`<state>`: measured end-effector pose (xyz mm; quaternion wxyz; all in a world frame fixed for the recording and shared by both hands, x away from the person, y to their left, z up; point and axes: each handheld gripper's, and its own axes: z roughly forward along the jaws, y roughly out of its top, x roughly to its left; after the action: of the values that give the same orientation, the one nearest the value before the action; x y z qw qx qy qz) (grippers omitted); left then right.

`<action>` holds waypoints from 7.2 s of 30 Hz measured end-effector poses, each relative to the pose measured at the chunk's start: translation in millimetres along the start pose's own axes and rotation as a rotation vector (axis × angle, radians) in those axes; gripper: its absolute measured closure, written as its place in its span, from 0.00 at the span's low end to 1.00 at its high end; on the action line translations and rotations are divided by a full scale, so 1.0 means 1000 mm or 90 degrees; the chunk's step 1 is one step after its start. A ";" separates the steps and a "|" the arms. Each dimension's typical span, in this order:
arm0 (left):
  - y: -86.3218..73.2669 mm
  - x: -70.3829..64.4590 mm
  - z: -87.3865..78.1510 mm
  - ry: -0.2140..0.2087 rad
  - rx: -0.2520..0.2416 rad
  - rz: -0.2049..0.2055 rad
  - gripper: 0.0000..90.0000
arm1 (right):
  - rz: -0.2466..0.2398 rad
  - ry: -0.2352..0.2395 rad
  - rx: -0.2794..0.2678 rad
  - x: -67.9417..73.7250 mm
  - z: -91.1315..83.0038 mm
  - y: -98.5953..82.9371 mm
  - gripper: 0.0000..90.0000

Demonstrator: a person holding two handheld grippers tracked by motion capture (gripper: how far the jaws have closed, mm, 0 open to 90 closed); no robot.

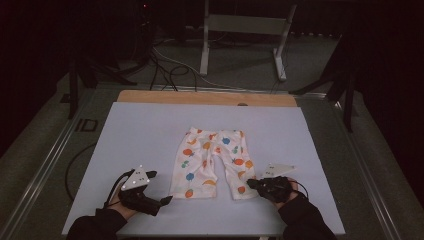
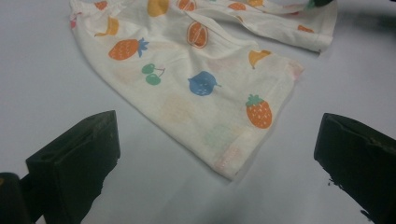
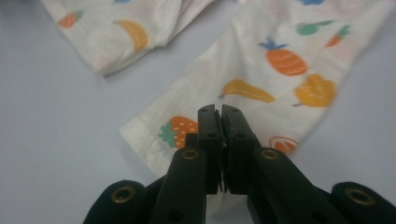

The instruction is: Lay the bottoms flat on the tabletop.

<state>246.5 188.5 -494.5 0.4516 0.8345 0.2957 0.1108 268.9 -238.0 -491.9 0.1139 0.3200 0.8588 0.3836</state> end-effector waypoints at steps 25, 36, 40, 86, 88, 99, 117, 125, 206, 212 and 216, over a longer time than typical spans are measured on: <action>0.001 -0.001 0.000 0.004 0.001 0.001 0.01 | 0.317 -0.146 -0.027 -0.020 -0.051 -0.053 0.77; 0.001 0.000 0.001 0.002 0.001 -0.003 0.01 | 0.156 -0.146 -0.085 -0.010 -0.035 -0.022 0.85; 0.001 0.001 0.001 0.001 0.002 -0.004 0.01 | 0.131 -0.107 -0.057 -0.013 -0.013 -0.007 0.99; 0.000 0.004 0.000 0.005 0.004 -0.005 0.01 | 0.136 -0.207 0.121 -0.098 0.061 0.039 1.00; 0.000 0.003 -0.001 0.006 0.005 -0.003 0.01 | 0.133 -0.209 0.116 -0.097 0.056 0.038 1.00; 0.001 0.003 -0.002 0.007 0.000 -0.003 0.01 | 0.085 -0.102 -0.009 -0.036 -0.001 0.053 0.74; 0.001 0.003 -0.003 0.007 -0.001 0.000 0.01 | -0.011 0.107 0.090 0.051 0.030 0.021 0.87; 0.001 0.004 -0.003 0.007 -0.002 -0.004 0.01 | 0.010 0.036 0.110 0.025 0.034 0.016 0.87; 0.065 0.039 0.039 -0.022 0.016 -0.002 0.02 | 0.011 0.015 -0.075 -0.034 0.028 0.065 0.18; 0.067 0.051 0.049 -0.008 0.025 -0.010 0.02 | 0.024 0.006 -0.076 -0.042 0.031 0.064 0.17; 0.072 0.062 0.058 0.007 0.032 -0.017 0.02 | 0.030 -0.014 -0.077 -0.053 0.035 0.070 0.17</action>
<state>351.0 155.8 -473.1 0.4305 0.8408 0.3119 0.1022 357.6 -216.6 -467.4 0.1333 0.3368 0.8248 0.4343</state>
